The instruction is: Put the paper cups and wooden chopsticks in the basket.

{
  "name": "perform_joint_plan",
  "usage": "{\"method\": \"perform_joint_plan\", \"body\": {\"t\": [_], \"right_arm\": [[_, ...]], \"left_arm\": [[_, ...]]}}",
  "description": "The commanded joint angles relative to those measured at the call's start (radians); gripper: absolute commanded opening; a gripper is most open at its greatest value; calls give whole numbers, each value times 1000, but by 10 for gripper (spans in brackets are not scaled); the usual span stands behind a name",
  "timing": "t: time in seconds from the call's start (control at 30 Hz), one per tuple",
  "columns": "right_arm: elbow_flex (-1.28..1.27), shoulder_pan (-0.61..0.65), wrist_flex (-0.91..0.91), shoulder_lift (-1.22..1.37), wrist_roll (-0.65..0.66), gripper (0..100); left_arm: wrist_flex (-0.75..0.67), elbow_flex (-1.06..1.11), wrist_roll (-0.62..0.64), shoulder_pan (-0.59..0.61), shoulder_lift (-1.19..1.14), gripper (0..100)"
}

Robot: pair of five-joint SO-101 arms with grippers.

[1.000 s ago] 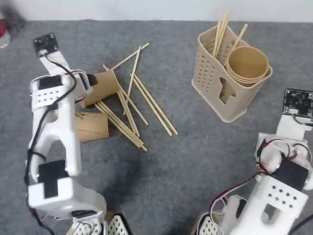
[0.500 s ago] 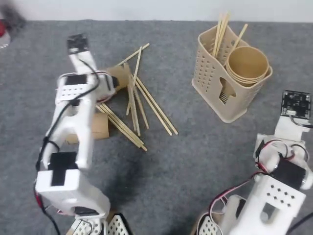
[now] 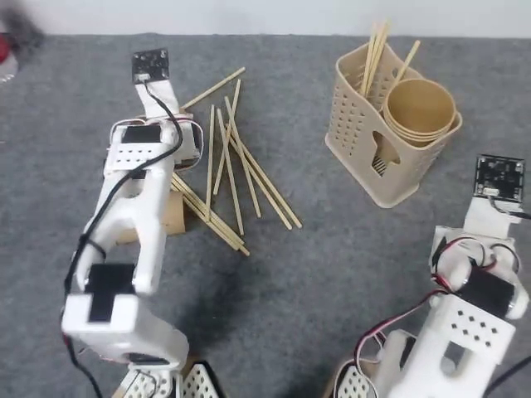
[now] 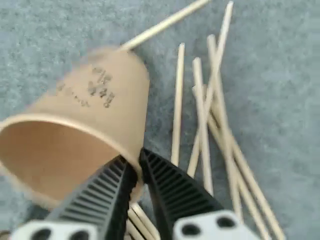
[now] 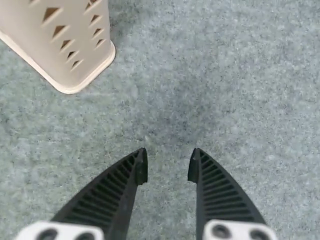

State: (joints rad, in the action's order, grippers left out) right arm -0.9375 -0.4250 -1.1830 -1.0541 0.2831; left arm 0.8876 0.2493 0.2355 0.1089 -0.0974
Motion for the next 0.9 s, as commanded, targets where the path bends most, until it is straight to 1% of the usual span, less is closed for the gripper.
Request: {"method": "perform_joint_plan", "body": {"t": [0.0,0.1,0.17,0.23,0.3,0.33,0.37,0.4,0.47,0.53,0.57,0.6,0.73,0.87], "right_arm": [[6,-19,18,-18,5,151],[6,-21,18,-19,5,151],[6,-24,12,-19,5,151],[6,-50,8,-19,3,151],[8,-114,8,-21,-9,151],[8,-166,8,-21,-14,148],[8,-226,15,-21,-12,129],[8,-286,21,-21,-6,89],[-11,-398,51,-21,14,0],[-58,-472,88,-21,25,28],[-91,-490,108,-21,32,17],[-124,-498,136,-21,38,5],[-247,-493,232,-21,40,8],[-288,-493,254,-21,35,8]], "left_arm": [[71,-70,-29,-20,270,13],[137,-94,-132,-63,440,13],[186,-116,-201,-114,542,13],[232,-143,-244,-170,626,13],[276,-185,-269,-239,683,13],[302,-214,-276,-276,698,13],[333,-251,-285,-315,701,13],[368,-291,-293,-351,698,13],[440,-377,-299,-431,671,13],[500,-469,-299,-509,621,13],[520,-518,-299,-548,589,13],[528,-568,-299,-582,555,13],[525,-779,-299,-707,368,13],[525,-1023,-299,-807,126,13]]}}
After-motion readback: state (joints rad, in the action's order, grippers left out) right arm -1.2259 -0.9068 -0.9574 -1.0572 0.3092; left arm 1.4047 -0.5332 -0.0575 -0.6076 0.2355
